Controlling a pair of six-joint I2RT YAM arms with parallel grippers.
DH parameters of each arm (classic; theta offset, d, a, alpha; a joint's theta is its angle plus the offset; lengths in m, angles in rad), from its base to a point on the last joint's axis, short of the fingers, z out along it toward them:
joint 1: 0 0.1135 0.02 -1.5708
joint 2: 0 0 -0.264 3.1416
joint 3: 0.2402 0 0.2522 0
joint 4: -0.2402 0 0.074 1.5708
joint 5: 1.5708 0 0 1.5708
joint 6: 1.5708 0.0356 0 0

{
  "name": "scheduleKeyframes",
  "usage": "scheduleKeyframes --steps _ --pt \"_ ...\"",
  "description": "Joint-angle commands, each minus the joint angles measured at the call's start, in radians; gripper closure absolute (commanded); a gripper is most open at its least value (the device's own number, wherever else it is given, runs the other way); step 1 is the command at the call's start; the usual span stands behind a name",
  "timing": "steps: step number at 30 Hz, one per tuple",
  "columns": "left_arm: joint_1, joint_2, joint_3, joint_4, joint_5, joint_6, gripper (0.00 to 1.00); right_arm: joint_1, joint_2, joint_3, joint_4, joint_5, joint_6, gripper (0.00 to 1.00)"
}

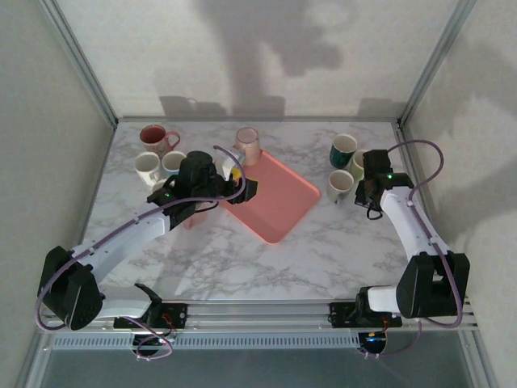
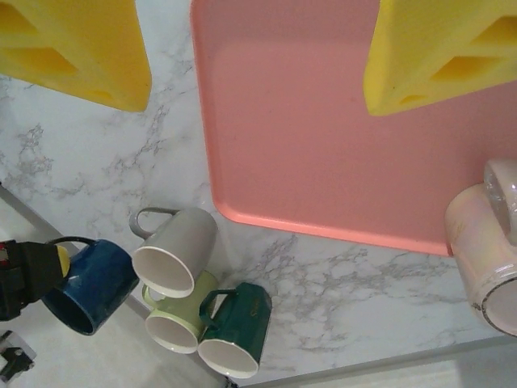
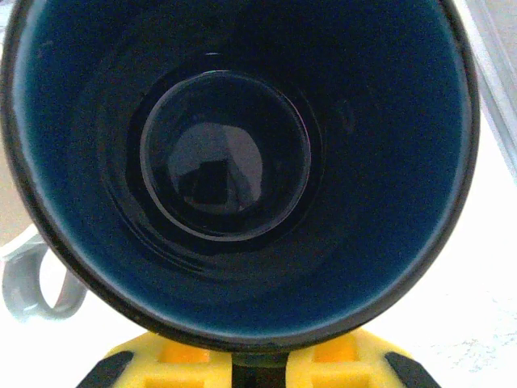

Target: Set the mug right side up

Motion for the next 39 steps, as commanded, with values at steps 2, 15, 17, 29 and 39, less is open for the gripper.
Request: scheduleKeyframes --steps 2,15,17,29,39 --pt "0.004 -0.020 -0.016 0.022 -0.022 0.017 0.30 -0.009 0.025 -0.024 0.104 0.036 -0.004 1.00" --pt "0.004 0.045 0.002 0.024 -0.175 -0.057 0.30 -0.008 0.141 -0.072 0.201 0.014 0.006 0.96" --pt "0.004 0.056 0.002 0.032 -0.210 -0.065 0.30 -0.008 0.158 -0.078 0.210 0.009 0.008 0.93" --pt "0.017 0.162 0.001 0.162 -0.401 -0.077 0.30 -0.007 0.079 -0.101 0.146 -0.036 0.023 0.57" --pt "0.157 0.390 0.192 0.130 -0.242 0.011 0.31 -0.011 -0.098 0.032 -0.072 -0.283 -0.069 0.39"
